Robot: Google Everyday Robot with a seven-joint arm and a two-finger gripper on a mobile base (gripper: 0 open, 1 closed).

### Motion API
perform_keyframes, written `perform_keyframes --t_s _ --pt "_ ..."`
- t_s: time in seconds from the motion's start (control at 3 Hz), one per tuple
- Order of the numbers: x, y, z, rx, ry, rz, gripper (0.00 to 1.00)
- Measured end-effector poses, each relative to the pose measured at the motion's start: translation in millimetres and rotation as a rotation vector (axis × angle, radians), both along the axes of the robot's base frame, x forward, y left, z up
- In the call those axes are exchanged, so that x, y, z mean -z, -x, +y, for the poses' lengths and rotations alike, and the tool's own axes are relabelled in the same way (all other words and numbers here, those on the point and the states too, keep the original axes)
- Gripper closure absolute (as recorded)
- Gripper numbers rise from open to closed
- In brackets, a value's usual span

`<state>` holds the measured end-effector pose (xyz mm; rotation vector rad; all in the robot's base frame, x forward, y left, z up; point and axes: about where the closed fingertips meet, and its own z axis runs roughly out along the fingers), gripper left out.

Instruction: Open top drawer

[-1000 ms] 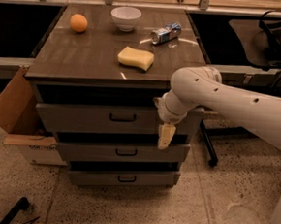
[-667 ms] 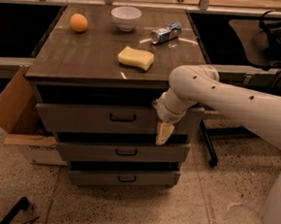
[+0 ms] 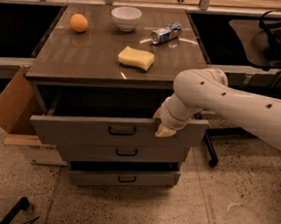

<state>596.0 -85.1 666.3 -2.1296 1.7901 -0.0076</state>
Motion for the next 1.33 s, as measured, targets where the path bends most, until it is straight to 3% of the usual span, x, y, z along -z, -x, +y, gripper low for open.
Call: perform_keyframes --t_s 0.33,0.67,1.0,1.33 --pt "-1.1 23.8 -2.9 0.001 -0.006 0.021 0.88" --pt "-6.3 23.8 -2.9 0.001 -0.006 0.021 1.00" --pt "-0.7 51.6 -1.0 -0.002 -0.029 0.061 1.00" --pt "-3.6 51.6 -1.0 -0.002 -0.029 0.062 0.83"
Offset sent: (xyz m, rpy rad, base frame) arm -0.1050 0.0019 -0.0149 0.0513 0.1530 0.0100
